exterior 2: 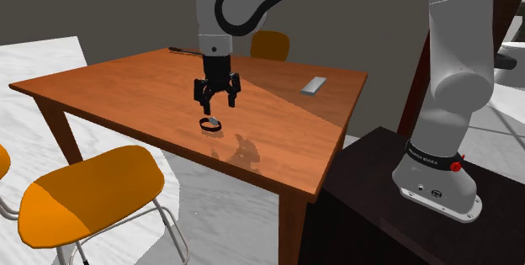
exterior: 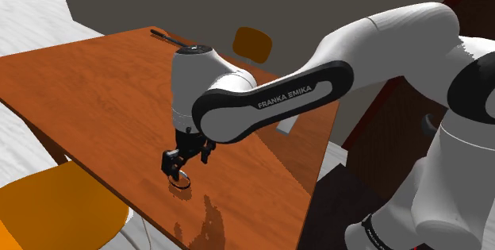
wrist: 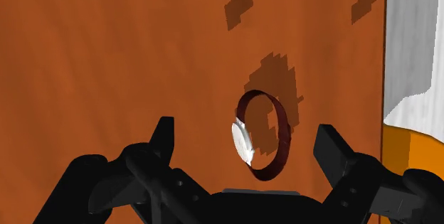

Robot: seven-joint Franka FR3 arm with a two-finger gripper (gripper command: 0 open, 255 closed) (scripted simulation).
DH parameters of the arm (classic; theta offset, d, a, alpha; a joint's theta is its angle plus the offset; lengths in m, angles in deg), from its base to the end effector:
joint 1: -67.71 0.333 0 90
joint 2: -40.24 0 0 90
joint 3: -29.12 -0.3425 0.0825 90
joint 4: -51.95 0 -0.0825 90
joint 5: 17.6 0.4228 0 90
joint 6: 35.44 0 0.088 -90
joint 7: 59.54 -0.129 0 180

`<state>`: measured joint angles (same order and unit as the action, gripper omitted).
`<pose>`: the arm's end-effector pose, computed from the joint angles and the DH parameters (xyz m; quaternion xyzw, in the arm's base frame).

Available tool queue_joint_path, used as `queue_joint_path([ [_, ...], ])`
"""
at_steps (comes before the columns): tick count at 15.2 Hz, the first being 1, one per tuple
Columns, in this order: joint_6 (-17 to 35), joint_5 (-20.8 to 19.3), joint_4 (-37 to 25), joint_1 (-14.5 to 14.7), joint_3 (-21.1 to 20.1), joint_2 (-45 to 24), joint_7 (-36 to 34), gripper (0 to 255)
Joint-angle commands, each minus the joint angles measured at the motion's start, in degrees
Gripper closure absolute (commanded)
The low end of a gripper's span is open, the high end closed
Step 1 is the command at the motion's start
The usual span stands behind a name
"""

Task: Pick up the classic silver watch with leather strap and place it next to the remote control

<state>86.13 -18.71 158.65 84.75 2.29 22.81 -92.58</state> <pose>0.4866 0.4451 0.3535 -0.9941 -0.0905 0.0417 0.0430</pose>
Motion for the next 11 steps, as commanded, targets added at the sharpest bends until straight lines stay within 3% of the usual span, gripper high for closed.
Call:
queue_joint_path([
  [1, 1.1, -0.5, 0.2, 0.4, 0.1, -1.0, -0.4, 0],
  [11, 3.5, -1.2, 1.3, 0.8, 0.3, -2.4, -0.8, 0],
])
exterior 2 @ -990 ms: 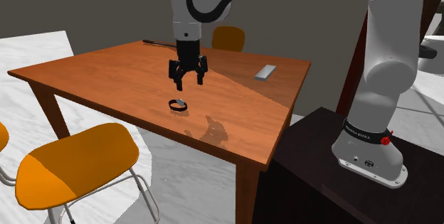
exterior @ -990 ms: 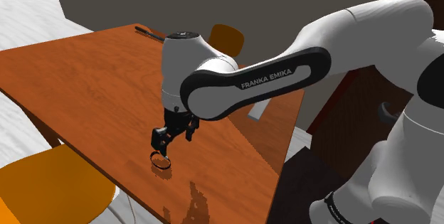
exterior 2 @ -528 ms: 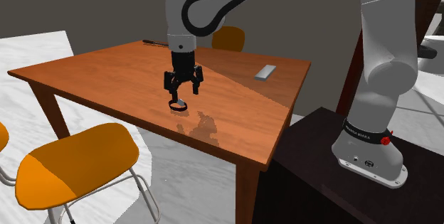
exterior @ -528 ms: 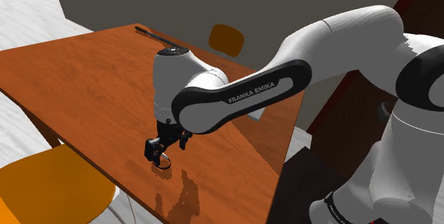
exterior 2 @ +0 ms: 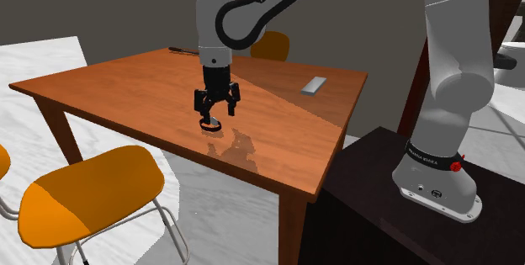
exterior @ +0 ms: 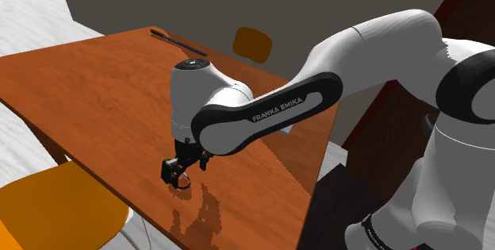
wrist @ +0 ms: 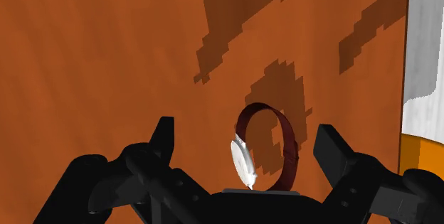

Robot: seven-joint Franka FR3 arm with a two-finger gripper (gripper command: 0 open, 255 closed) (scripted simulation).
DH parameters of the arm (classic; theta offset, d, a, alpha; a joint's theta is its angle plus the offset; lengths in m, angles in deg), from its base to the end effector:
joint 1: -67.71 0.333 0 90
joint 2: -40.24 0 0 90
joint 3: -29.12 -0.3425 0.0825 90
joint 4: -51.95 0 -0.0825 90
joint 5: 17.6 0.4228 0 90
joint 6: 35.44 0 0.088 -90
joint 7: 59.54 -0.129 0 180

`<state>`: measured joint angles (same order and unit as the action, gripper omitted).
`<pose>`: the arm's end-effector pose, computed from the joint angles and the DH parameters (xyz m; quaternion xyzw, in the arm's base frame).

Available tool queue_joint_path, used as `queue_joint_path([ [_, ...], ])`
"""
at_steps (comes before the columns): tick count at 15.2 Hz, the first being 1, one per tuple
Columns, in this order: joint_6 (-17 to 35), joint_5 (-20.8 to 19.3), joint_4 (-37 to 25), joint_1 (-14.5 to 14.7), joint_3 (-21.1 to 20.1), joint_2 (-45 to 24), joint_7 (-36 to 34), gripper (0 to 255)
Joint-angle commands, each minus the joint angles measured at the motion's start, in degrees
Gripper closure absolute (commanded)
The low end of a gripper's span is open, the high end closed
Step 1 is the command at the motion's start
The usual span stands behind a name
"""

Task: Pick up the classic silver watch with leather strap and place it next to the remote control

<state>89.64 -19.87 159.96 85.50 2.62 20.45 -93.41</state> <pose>0.4843 0.4495 0.3225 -0.9941 -0.0907 0.0417 0.0431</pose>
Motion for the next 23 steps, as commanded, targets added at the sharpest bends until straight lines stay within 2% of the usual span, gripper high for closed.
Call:
queue_joint_path([
  [1, 0.0, 0.0, 0.0, 0.0, 0.0, 0.0, 0.0, 0],
  [2, 0.0, 0.0, 0.0, 0.0, 0.0, 0.0, 0.0, 255],
  [11, 0.0, 0.0, 0.0, 0.0, 0.0, 0.0, 0.0, 255],
  [23, -8.0, 2.0, -4.3, -0.7, -0.8, 4.1, 0.6, 255],
])
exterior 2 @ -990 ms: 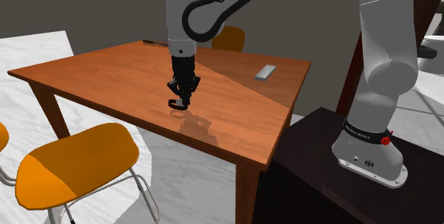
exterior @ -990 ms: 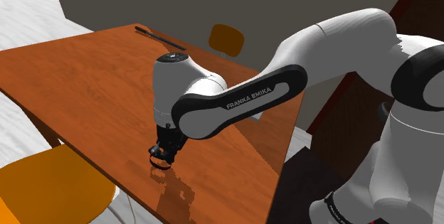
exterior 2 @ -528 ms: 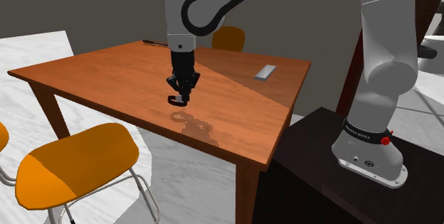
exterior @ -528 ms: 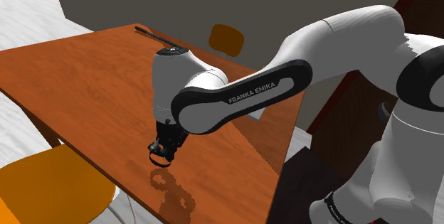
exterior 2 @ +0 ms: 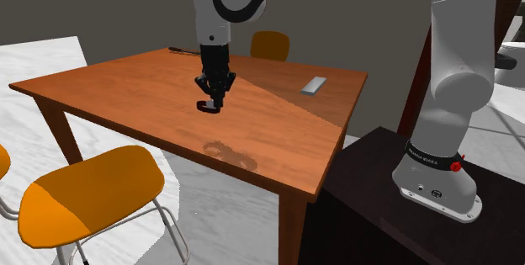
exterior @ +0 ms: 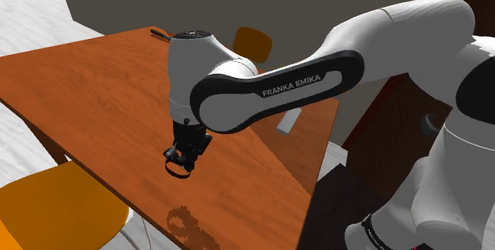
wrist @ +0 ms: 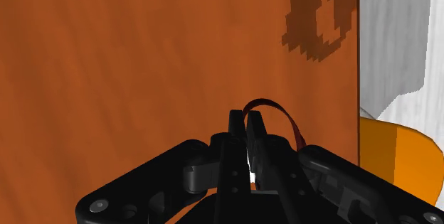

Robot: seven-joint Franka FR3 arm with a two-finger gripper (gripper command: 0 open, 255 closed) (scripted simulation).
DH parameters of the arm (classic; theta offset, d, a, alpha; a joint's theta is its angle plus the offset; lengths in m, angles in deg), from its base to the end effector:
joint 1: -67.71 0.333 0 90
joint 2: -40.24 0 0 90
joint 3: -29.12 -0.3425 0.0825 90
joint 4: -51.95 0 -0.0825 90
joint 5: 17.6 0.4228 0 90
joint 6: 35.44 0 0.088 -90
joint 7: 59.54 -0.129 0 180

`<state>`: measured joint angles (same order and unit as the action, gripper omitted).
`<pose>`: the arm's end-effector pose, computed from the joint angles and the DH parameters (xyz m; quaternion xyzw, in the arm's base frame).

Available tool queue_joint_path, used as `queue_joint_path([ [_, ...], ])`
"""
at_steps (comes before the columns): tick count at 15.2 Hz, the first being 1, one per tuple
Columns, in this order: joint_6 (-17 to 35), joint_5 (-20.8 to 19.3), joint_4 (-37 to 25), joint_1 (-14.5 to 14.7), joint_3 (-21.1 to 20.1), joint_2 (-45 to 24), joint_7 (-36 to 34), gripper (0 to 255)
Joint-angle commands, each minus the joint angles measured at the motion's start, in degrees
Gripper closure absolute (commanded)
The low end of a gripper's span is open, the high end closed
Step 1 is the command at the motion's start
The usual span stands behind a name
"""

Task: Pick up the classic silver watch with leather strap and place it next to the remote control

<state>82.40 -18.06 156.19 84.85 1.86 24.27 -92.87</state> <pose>0.4850 0.4503 0.3847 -0.9941 -0.0907 0.0415 0.0431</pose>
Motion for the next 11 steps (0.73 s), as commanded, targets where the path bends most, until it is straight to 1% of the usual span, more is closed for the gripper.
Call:
queue_joint_path([
  [1, -1.5, 0.3, -0.9, -0.1, -0.1, 0.6, 0.1, 255],
  [8, -6.3, 1.0, -4.3, -0.3, -0.3, 2.1, 0.1, 255],
  [11, -5.8, 2.7, -0.5, -3.3, 0.8, 5.5, 4.6, 255],
])
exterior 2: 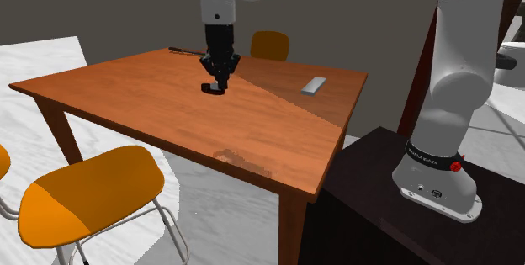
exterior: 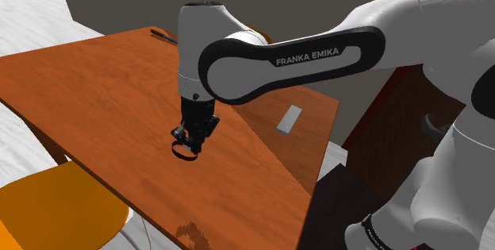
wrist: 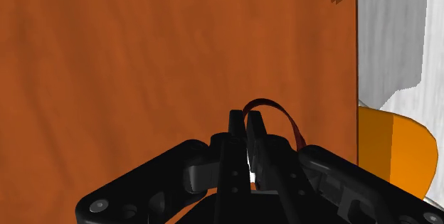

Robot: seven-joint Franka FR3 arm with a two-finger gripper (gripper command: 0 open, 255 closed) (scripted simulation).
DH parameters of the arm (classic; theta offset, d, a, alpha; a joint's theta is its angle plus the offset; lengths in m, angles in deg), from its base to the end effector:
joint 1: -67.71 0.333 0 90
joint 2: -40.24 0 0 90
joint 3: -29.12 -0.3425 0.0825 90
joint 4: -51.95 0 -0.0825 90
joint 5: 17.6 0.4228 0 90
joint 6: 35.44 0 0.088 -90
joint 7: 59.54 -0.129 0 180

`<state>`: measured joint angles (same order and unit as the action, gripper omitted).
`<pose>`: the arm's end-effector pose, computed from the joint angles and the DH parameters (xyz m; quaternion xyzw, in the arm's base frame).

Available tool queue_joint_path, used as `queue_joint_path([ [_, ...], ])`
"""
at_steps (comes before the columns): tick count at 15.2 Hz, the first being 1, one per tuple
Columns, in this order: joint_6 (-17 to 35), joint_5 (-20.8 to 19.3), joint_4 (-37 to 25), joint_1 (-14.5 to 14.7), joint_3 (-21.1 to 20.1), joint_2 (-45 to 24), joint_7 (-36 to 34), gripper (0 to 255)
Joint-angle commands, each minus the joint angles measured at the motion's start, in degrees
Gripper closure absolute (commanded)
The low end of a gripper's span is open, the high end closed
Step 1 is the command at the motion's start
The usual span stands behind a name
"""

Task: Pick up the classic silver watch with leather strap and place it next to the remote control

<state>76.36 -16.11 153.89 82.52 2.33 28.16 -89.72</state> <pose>0.4970 0.4235 0.4358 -0.9941 -0.0904 0.0415 0.0431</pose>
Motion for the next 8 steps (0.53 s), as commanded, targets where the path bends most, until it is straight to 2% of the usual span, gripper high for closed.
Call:
queue_joint_path([
  [1, 0.4, 1.3, 3.0, -1.9, 0.7, 2.6, 3.0, 255],
  [8, 0.4, 3.8, 8.9, -7.8, 4.5, 8.0, 13.4, 255],
])
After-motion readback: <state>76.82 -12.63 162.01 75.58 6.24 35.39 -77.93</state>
